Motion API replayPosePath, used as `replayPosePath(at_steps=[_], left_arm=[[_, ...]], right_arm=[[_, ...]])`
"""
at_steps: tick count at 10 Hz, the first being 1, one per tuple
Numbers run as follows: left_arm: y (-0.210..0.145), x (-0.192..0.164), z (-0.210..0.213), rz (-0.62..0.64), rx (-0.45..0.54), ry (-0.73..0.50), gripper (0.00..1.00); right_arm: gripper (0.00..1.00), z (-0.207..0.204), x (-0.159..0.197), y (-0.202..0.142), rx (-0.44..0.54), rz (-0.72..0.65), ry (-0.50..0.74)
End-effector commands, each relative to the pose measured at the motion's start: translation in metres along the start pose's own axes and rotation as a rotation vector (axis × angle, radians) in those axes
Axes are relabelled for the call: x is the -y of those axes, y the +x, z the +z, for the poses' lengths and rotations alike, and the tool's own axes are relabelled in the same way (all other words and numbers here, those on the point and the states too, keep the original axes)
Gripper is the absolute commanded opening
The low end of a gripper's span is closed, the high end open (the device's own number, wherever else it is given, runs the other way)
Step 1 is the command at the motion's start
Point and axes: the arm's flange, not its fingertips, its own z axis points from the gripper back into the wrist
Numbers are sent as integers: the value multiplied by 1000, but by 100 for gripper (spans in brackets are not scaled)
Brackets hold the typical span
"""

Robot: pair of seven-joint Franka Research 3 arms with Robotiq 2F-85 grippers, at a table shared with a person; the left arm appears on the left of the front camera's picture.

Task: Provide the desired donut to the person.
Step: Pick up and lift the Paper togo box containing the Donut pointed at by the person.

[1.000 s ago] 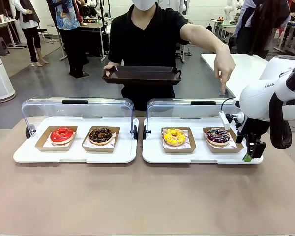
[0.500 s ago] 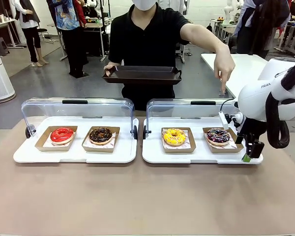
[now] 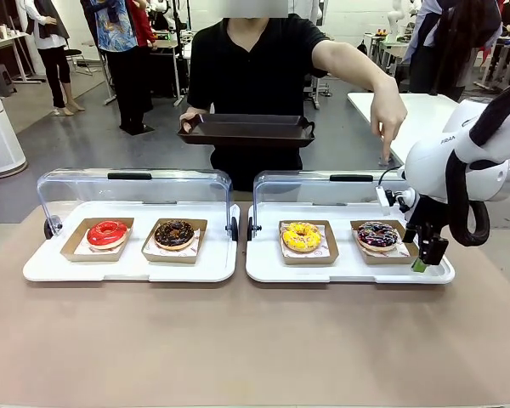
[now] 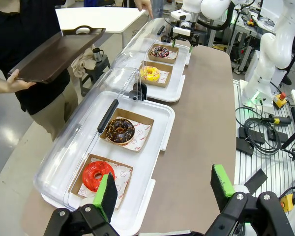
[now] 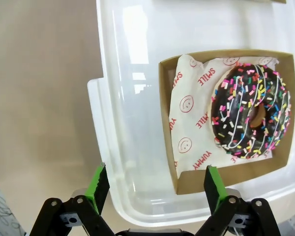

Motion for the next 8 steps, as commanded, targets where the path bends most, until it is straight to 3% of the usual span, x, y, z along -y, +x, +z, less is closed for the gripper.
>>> replayPosePath(at_steps=[1,6,7,8], left_arm=[[1,0,3,-1,10,-4,100],[1,0,3,-1,10,-4,100],[1,0,3,-1,10,-4,100],[1,0,3,-1,10,-4,100]], right_arm=[[100,-9,10,-3,27,6,2],[100,-27,17,-5,55,26,-5],[74,-30,18,-6,59,33,-19],[41,-31,19,-7,62,34,-26]])
